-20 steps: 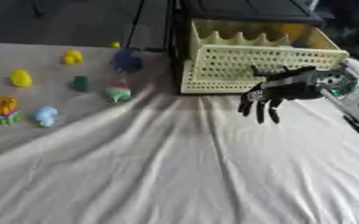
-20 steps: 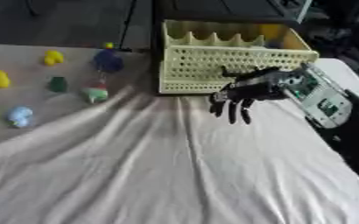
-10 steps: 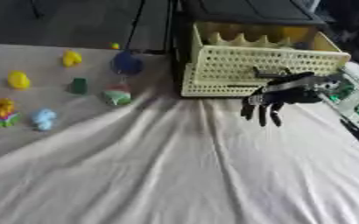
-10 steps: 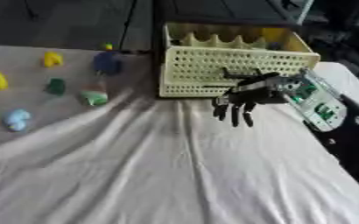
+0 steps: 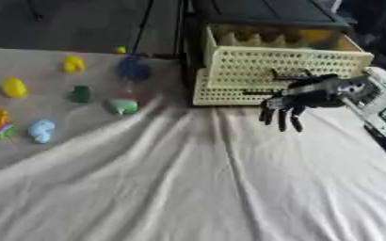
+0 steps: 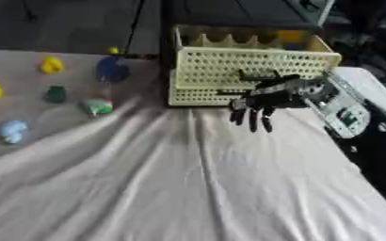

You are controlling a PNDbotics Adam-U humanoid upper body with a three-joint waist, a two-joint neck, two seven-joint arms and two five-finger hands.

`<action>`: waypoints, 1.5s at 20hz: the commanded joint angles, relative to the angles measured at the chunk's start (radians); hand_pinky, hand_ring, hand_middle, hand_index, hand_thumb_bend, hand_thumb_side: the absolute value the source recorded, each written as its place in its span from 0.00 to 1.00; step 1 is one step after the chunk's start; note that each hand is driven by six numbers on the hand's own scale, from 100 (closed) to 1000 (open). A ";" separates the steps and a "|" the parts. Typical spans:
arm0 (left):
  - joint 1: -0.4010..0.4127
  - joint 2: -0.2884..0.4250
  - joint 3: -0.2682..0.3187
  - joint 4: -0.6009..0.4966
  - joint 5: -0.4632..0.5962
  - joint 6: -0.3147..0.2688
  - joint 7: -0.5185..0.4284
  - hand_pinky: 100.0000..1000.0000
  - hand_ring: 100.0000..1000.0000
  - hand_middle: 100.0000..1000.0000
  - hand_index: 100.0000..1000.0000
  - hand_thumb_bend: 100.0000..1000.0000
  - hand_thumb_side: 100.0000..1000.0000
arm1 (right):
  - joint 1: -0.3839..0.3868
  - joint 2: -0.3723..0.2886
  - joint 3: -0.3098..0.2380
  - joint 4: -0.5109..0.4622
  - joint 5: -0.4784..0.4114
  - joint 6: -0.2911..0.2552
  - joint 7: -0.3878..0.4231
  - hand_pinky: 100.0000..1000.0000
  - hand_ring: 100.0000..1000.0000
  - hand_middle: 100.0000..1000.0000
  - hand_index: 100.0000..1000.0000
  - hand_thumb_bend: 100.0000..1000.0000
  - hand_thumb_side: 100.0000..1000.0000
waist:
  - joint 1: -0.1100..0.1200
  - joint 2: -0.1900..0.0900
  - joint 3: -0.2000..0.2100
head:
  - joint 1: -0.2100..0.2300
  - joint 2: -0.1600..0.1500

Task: Pick up objects from table and place into drawer.

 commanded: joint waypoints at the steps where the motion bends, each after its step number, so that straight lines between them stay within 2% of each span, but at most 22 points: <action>1: -0.007 0.006 0.003 -0.018 -0.002 0.000 -0.005 0.53 0.68 0.67 0.95 0.00 0.97 | -0.030 -0.030 -0.026 -0.004 0.017 -0.012 -0.001 0.33 0.54 0.66 0.76 0.00 1.00 | 0.000 -0.015 -0.002 | -0.006 -0.019; 17: -0.010 0.007 0.000 -0.018 -0.003 -0.003 -0.014 0.53 0.66 0.66 0.96 0.00 0.98 | -0.065 -0.027 -0.053 0.058 0.089 -0.043 -0.002 0.29 0.50 0.61 0.72 0.00 1.00 | -0.010 0.005 0.017 | -0.025 -0.059; 22: -0.011 0.008 -0.002 -0.018 -0.005 -0.005 -0.017 0.53 0.66 0.66 0.95 0.00 0.98 | -0.030 -0.056 -0.067 0.058 0.099 -0.062 -0.011 0.29 0.50 0.60 0.72 0.00 1.00 | -0.010 0.017 0.025 | -0.033 -0.076; 30: -0.017 0.004 -0.005 -0.018 -0.005 -0.008 -0.022 0.53 0.66 0.66 0.96 0.00 0.98 | -0.018 -0.071 -0.086 0.045 0.079 -0.052 -0.030 0.28 0.48 0.59 0.72 0.00 1.00 | -0.010 0.033 0.038 | -0.046 -0.091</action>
